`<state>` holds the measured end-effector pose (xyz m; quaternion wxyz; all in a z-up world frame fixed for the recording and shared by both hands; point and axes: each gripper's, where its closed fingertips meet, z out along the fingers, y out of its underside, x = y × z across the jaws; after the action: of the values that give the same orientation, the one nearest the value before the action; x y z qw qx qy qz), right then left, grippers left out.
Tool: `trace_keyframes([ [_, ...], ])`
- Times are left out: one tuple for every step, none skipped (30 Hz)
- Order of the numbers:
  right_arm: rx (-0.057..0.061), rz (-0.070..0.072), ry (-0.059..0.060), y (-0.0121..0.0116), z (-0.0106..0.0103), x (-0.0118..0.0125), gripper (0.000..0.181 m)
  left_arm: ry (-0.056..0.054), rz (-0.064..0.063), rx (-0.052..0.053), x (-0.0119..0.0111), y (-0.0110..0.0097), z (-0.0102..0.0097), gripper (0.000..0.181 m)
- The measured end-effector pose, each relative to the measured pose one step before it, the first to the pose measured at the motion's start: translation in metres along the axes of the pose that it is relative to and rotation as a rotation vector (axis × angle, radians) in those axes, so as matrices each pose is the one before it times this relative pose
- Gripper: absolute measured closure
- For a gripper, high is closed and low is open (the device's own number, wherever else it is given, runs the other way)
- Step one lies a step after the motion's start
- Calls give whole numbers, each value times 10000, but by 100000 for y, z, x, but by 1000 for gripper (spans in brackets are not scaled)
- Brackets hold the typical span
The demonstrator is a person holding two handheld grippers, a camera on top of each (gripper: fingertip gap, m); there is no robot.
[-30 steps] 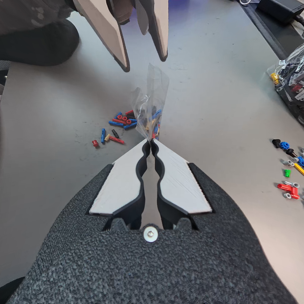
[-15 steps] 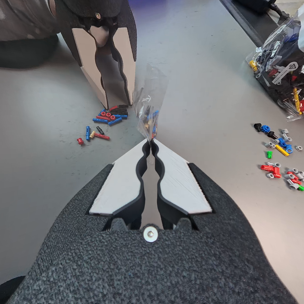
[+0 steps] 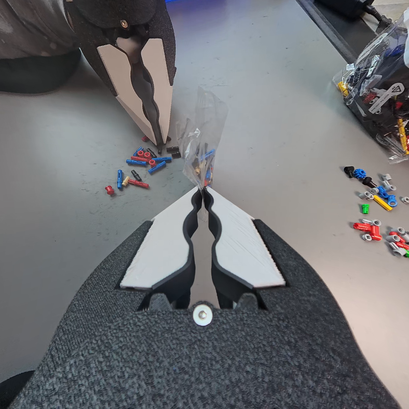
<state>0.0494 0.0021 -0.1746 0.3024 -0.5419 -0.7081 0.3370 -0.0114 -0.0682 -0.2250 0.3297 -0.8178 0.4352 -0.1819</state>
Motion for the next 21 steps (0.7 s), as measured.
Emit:
trace_keyframes([
  [2, 2, -11, -10, 11, -24, 181, -6, 7, -12, -8, -3, -17, 177],
  [0, -1, -4, -2, 1, -15, 181, -21, 5, -1, -33, 6, -47, 177],
  [-2, -5, 0, 3, -1, 4, 181, -20, -33, 59, -58, -70, -84, 177],
  [-3, -3, -5, 2, 0, -15, 181, 13, -86, 159, -55, -223, -173, 177],
  [1, -1, -1, -3, 2, -10, 181, 5, -110, 219, -89, -312, -263, 177],
  [2, -2, -3, 5, 8, -3, 181, -68, -86, 206, -215, -319, -329, 177],
  [0, -1, 1, 0, 0, 2, 181, -60, -48, 144, -196, -234, -362, 177],
  [1, -4, -1, -1, 1, 2, 181, -7, -30, 127, -95, -221, -367, 177],
  [4, 4, -13, -3, 1, -11, 181, -32, -53, 201, -117, -333, -345, 177],
  [6, 13, -16, -2, 15, -10, 181, -56, -92, 290, -148, -495, -301, 177],
  [4, 8, -17, -9, 25, -25, 181, -95, -89, 341, -168, -667, -268, 177],
  [0, -12, -18, -16, 36, -49, 181, -199, -24, 420, -237, -941, -244, 177],
  [-6, -35, -20, -30, 57, -89, 181, -229, 24, 510, -209, -1238, -221, 177],
  [1, -78, -29, -66, 91, -144, 181, -139, 20, 503, -45, -1377, -150, 177],
  [3, -103, -33, -81, 101, -179, 181, -124, 13, 439, -21, -1353, -53, 177],
  [-3, -77, -50, -86, 113, -215, 181, -182, 28, 353, -118, -1213, 38, 177],
  [2, -50, -52, -87, 112, -206, 181, -128, 59, 265, -70, -1016, 99, 177],
  [4, -47, -29, -89, 97, -158, 181, 31, 72, 125, 168, -709, 173, 177],
  [-2, -37, -20, -73, 71, -107, 181, 27, 71, -126, 127, -184, 251, 177],
  [3, -11, -15, -42, 46, -70, 181, -203, 136, -287, -203, 223, 288, 177],
  [10, 12, -18, -15, 27, -19, 181, -307, 177, -223, -333, 319, 248, 176],
])
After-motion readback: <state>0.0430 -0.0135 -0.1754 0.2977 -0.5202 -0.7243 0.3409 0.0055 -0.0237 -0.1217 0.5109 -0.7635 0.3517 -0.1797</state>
